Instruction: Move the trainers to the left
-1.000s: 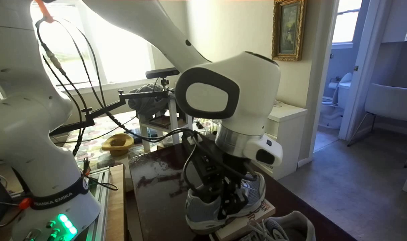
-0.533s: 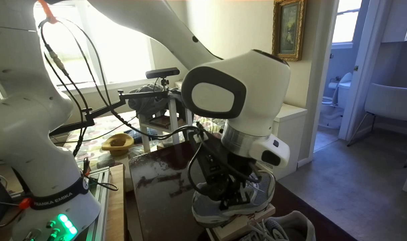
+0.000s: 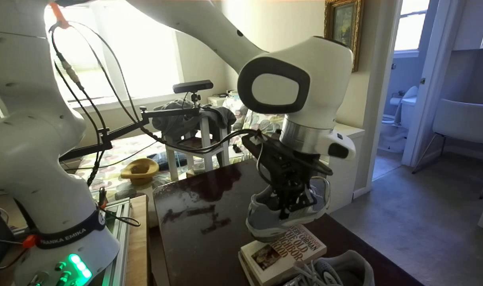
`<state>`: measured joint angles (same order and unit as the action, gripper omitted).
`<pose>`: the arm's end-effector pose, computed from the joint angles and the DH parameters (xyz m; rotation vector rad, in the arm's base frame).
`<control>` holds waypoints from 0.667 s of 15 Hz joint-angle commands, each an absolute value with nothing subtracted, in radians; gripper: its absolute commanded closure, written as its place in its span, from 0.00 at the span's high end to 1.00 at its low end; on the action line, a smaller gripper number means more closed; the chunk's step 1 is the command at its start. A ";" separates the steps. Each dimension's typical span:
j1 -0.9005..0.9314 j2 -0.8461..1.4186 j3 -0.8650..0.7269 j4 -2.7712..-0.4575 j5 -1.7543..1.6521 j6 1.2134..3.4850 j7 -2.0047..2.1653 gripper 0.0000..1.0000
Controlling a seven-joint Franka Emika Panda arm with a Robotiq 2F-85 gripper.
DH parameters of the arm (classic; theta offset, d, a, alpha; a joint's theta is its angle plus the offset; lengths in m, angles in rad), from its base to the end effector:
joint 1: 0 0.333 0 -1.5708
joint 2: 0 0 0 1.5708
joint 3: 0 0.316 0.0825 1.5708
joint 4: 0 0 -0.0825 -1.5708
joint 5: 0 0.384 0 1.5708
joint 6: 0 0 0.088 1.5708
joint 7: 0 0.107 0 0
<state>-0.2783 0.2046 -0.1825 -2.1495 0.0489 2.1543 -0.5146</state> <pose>0.4852 -0.2381 0.2926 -3.0376 -0.0348 0.2630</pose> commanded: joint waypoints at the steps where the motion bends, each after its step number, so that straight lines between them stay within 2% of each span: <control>1: -0.247 0.180 -0.145 -2.114 -0.014 2.101 -0.603 0.02; 3: -0.226 0.172 -0.128 -2.106 -0.048 2.088 -0.649 0.02; 4: -0.238 0.197 -0.139 -2.117 -0.010 2.126 -0.601 0.09; 7: -0.221 0.193 -0.128 -2.112 -0.028 2.115 -0.623 0.09; 8: -0.221 0.193 -0.128 -2.112 -0.029 2.115 -0.627 0.02; 10: -0.217 0.195 -0.123 -2.125 -0.067 2.131 -0.685 0.02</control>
<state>-0.2210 0.1968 -0.1296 -2.1157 -0.0320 2.1191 -0.6292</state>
